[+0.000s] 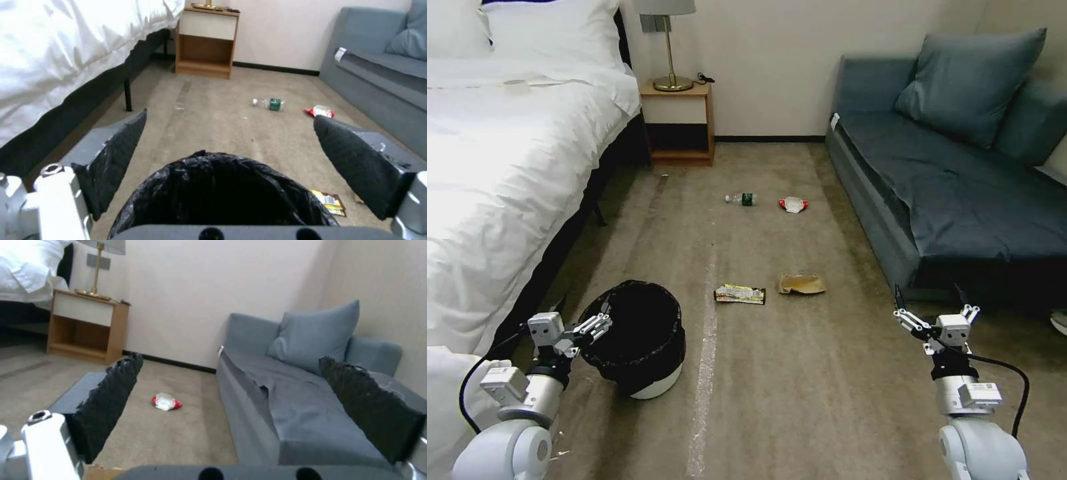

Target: Pick up the trash bin, then pick up the garbage on the floor and place it into the trash bin.

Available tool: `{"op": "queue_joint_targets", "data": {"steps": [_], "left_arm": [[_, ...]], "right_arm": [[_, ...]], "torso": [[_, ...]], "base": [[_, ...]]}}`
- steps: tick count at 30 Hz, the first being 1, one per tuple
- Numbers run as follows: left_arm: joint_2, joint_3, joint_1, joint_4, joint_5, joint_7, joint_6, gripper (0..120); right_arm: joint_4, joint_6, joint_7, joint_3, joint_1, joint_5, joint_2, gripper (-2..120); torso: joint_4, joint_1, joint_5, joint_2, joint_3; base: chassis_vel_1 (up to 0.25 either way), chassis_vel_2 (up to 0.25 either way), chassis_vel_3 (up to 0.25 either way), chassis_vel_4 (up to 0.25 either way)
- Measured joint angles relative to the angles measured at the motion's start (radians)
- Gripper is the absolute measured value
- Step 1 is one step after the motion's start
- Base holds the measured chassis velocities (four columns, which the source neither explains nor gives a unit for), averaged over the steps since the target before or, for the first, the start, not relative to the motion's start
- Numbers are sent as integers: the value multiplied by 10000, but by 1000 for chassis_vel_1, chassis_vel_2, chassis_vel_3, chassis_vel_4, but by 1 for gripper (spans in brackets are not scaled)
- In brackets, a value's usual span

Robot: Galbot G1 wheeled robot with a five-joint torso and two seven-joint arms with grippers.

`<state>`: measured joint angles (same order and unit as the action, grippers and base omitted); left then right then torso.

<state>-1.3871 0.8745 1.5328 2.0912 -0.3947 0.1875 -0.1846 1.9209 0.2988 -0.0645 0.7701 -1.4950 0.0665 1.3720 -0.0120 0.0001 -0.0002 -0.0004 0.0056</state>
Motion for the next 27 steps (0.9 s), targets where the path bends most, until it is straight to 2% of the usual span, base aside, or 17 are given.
{"op": "queue_joint_targets", "data": {"steps": [27], "left_arm": [[-69,-37,29,-84,196,-5,87,100]], "right_arm": [[-27,-20,3,93,52,62,-59,100]], "torso": [[0,0,0,0,0]], "base": [[0,0,0,0]]}}
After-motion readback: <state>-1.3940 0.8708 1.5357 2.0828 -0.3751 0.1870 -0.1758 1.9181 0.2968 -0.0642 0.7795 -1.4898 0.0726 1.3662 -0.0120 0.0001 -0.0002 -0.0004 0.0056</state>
